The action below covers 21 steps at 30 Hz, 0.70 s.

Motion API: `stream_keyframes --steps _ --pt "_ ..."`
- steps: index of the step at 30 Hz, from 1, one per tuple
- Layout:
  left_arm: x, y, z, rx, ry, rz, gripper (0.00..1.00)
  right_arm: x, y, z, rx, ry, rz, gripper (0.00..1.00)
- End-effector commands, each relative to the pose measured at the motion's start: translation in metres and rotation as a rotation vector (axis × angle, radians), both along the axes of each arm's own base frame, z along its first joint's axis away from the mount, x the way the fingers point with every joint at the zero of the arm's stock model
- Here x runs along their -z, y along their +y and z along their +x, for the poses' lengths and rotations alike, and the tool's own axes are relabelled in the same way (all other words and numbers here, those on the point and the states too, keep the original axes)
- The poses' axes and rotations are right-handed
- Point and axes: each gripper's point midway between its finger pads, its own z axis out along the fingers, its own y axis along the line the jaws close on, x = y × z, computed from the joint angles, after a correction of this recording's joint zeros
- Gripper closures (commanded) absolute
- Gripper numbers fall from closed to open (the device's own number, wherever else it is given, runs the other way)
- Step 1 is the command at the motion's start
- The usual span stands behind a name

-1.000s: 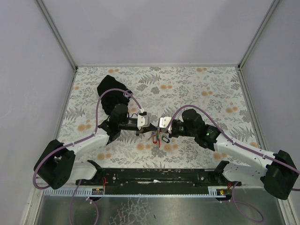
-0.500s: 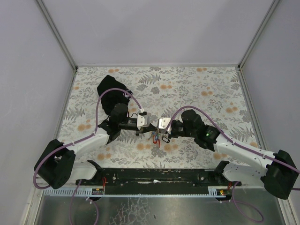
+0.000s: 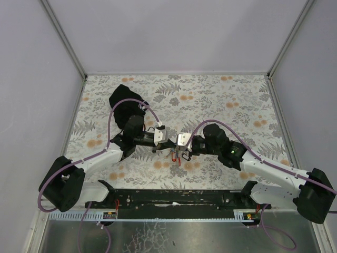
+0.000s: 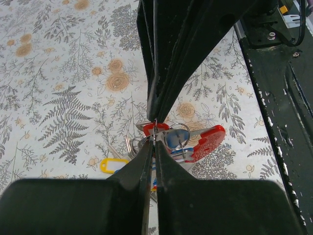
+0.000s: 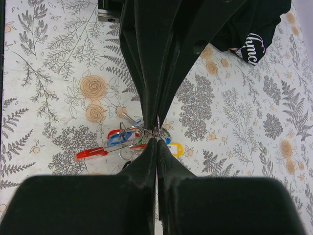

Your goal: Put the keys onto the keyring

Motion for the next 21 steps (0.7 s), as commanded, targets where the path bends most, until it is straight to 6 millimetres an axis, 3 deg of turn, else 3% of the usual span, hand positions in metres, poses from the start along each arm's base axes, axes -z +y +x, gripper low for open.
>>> stream_keyframes --steps 1,21 --pt "-0.015 -0.007 0.001 0.040 -0.031 -0.027 1.00 -0.045 0.017 0.008 -0.014 -0.103 0.108 1.00" --pt "-0.013 -0.009 0.009 -0.025 -0.046 0.015 1.00 -0.056 0.023 0.005 -0.032 -0.092 0.131 1.00"
